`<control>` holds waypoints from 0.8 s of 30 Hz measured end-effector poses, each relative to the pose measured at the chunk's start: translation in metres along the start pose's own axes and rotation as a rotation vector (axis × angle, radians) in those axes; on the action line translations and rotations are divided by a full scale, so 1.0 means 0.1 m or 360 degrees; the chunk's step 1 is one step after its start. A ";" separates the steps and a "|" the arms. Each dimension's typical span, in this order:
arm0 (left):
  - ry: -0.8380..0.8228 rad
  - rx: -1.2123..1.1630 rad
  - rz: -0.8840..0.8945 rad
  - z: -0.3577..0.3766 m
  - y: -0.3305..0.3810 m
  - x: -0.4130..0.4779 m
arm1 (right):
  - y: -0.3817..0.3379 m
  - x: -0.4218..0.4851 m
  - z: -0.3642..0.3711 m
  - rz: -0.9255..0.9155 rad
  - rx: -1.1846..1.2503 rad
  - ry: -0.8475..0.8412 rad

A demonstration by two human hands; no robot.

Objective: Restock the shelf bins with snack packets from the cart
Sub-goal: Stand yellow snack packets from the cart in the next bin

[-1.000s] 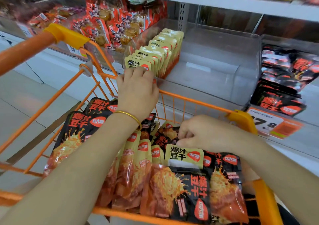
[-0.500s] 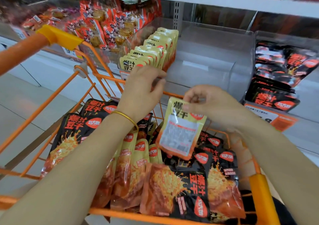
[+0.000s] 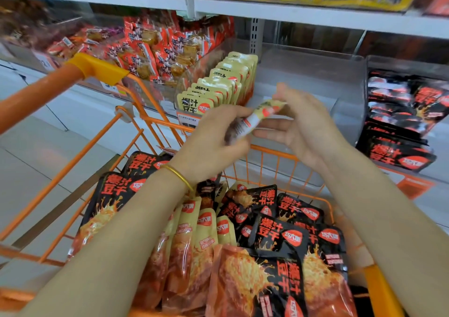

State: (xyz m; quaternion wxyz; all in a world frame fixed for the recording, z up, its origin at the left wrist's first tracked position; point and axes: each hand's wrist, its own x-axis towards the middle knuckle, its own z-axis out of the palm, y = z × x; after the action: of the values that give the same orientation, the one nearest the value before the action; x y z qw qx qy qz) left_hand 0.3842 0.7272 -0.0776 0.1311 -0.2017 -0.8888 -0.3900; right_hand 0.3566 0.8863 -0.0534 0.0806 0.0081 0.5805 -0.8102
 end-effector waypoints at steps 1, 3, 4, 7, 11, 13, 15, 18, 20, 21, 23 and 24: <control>0.0076 -0.0115 -0.0033 -0.03 0.02 0.01 | -0.01 0.03 0.01 0.0067 0.0094 -0.0043; 0.0255 -0.0245 -0.0114 -0.07 0.03 0.03 | -0.02 0.10 0.04 0.0124 0.0105 -0.0126; 0.0345 -0.0270 -0.0144 -0.09 0.02 0.04 | -0.01 0.14 0.05 0.0101 0.0024 -0.0192; 0.0519 -0.0349 -0.0252 -0.12 0.00 0.06 | 0.04 0.26 0.06 -0.0038 -0.0375 -0.0372; 0.0623 -0.0156 -0.0371 -0.11 -0.13 0.07 | 0.04 0.40 0.13 -0.0191 -0.0607 -0.0275; 0.0648 0.0224 -0.0455 -0.11 -0.24 0.06 | 0.03 0.48 0.17 -0.0320 -0.0516 -0.0117; 0.0543 0.0629 -0.0556 -0.13 -0.33 0.04 | 0.03 0.55 0.21 -0.0407 -0.0421 -0.0026; 0.0282 0.0930 -0.0675 -0.10 -0.39 0.02 | 0.11 0.61 0.31 -0.0499 -0.0467 0.0006; 0.0186 0.1010 -0.0711 -0.06 -0.38 0.00 | 0.18 0.65 0.38 -0.0554 -0.0545 0.0021; 0.0153 0.1025 -0.0733 -0.06 -0.37 -0.01 | 0.22 0.67 0.41 -0.0570 -0.0583 0.0025; 0.0109 0.1017 -0.0786 -0.06 -0.36 -0.01 | 0.29 0.69 0.45 -0.0583 -0.0646 0.0007; 0.0096 0.1013 -0.0803 -0.06 -0.36 -0.01 | 0.31 0.69 0.46 -0.0595 -0.0663 0.0007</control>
State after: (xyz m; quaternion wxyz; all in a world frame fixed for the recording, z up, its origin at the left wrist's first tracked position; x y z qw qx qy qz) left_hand 0.3690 0.6999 -0.0970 0.1133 0.0850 -0.9825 -0.1213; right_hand 0.2968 0.8249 -0.0754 -0.0716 -0.1142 0.7261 -0.6743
